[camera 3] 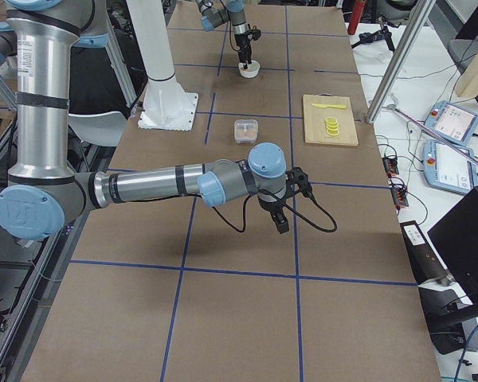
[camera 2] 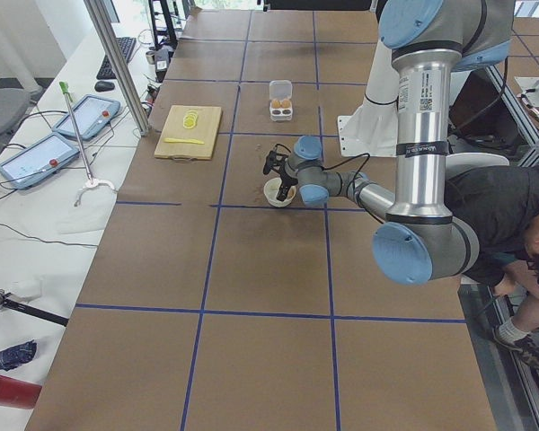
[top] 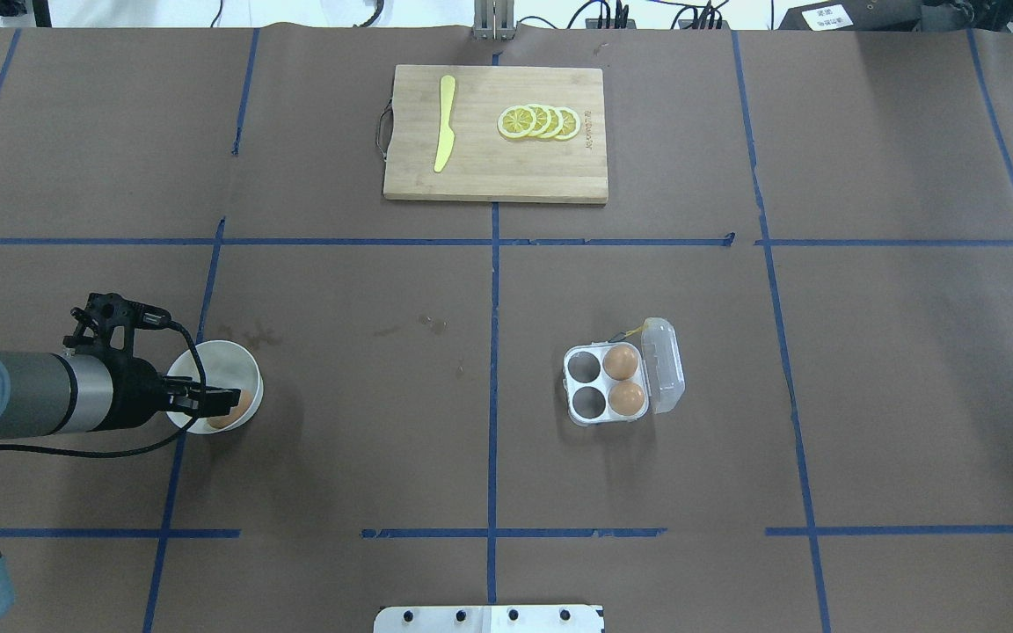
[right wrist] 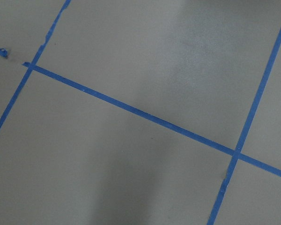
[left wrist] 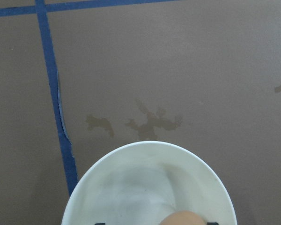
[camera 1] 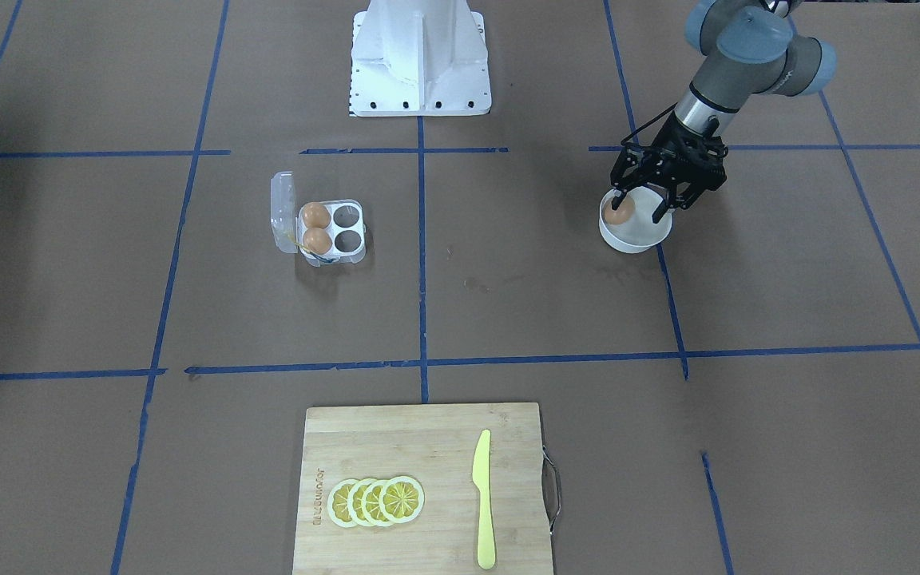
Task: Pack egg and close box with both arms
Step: 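Close the left gripper on the brown egg inside the white cup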
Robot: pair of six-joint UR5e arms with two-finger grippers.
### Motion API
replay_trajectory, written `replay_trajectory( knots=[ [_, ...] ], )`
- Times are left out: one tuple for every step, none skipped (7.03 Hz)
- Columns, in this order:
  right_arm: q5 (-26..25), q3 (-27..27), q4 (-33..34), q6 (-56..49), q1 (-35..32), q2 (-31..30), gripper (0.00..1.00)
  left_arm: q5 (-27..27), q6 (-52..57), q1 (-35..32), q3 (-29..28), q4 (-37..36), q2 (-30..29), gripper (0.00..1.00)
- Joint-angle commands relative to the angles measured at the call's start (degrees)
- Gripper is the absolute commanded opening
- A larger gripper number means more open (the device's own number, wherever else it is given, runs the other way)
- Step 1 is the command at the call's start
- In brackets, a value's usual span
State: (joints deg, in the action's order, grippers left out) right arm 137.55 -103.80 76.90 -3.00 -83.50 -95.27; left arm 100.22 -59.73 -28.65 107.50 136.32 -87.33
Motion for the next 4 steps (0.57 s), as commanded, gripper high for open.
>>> replay_trajectory(
  knots=[
    [0.0, 0.0, 0.0, 0.0, 0.0, -0.1, 1.0, 0.0, 0.1, 1.1, -0.1, 0.0, -0.1, 0.78],
    [0.0, 0.1, 0.0, 0.0, 0.0, -0.1, 1.0, -0.1, 0.1, 1.6, -0.2, 0.0, -0.2, 0.78],
    [0.0, 0.3, 0.0, -0.1, 0.0, -0.1, 1.0, -0.1, 0.1, 1.6, -0.4, 0.0, -0.2, 0.78],
    [0.0, 0.3, 0.0, 0.0, 0.0, -0.1, 1.0, -0.2, 0.1, 1.6, -0.6, 0.0, -0.2, 0.77]
  ],
)
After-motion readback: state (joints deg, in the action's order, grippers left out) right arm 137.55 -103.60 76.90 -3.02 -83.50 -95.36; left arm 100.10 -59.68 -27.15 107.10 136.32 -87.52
